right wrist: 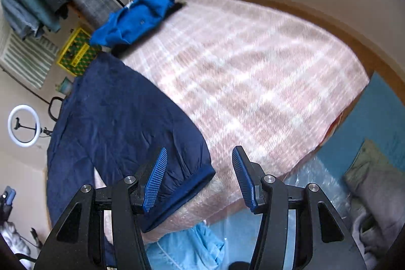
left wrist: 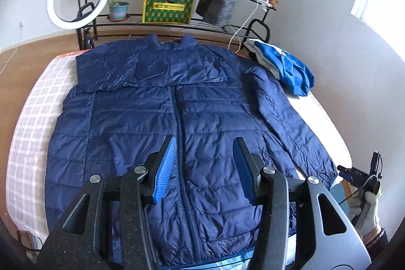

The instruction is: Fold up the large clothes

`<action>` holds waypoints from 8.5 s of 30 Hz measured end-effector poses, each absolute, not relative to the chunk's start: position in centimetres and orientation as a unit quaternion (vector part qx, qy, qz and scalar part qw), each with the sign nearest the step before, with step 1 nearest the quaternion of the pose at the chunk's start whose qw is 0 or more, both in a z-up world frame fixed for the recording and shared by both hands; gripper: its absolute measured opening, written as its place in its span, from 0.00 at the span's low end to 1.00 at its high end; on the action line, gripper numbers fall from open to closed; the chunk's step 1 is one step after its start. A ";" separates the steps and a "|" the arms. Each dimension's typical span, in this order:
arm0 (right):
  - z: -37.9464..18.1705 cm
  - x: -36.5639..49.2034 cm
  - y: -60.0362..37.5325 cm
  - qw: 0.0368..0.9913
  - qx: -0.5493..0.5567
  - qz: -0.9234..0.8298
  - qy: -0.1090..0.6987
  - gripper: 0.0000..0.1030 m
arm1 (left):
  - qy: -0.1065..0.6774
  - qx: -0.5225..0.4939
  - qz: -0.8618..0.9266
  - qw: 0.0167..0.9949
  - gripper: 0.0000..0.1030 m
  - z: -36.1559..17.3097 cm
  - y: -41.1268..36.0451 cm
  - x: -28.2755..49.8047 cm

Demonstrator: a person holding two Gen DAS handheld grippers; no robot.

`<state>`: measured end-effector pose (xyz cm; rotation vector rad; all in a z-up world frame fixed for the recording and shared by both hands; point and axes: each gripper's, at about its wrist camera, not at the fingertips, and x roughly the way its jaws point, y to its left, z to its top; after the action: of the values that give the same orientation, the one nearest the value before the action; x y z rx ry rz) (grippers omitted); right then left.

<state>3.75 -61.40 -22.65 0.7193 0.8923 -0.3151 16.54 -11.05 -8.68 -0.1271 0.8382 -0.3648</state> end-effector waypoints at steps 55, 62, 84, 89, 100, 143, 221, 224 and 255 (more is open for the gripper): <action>-13.1 41.7 -17.5 0.890 0.024 0.176 0.420 0.04 | 0.405 -0.151 -0.075 0.899 0.47 -15.4 9.3 30.5; -17.2 44.7 -13.6 0.867 0.013 0.215 0.449 0.07 | 0.425 -0.156 -0.086 0.888 0.47 -18.5 8.7 33.2; -17.3 33.7 -37.3 0.886 -0.006 0.039 0.463 0.49 | 0.510 -0.195 -0.127 0.828 0.51 -23.7 1.6 42.5; -19.7 35.1 -40.9 0.873 0.026 0.028 0.486 0.49 | 0.512 -0.171 -0.111 0.835 0.10 -24.0 0.1 43.1; -20.1 40.8 -39.4 0.887 -0.050 -0.010 0.459 0.49 | 0.406 -0.047 -0.071 0.910 0.06 -17.3 -1.7 45.2; -9.2 27.2 -43.6 0.929 0.043 -0.001 0.367 0.55 | 0.410 -0.097 -0.029 0.906 0.49 -12.2 12.6 28.4; -8.0 9.0 -40.9 0.856 0.307 0.167 0.381 0.05 | 0.374 -0.362 -0.115 0.846 0.05 -8.0 17.0 13.4; -6.6 10.3 -41.9 0.861 0.314 0.171 0.363 0.05 | 0.359 -0.361 -0.107 0.854 0.05 -6.0 17.4 15.3; -3.5 45.4 -44.5 0.923 0.227 0.048 0.307 0.04 | 0.321 -0.260 -0.045 0.910 0.04 -3.4 11.4 53.6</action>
<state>45.41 -44.50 -3.49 0.4667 0.6304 0.0994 53.65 11.43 -3.38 -0.5369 0.6612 -0.0933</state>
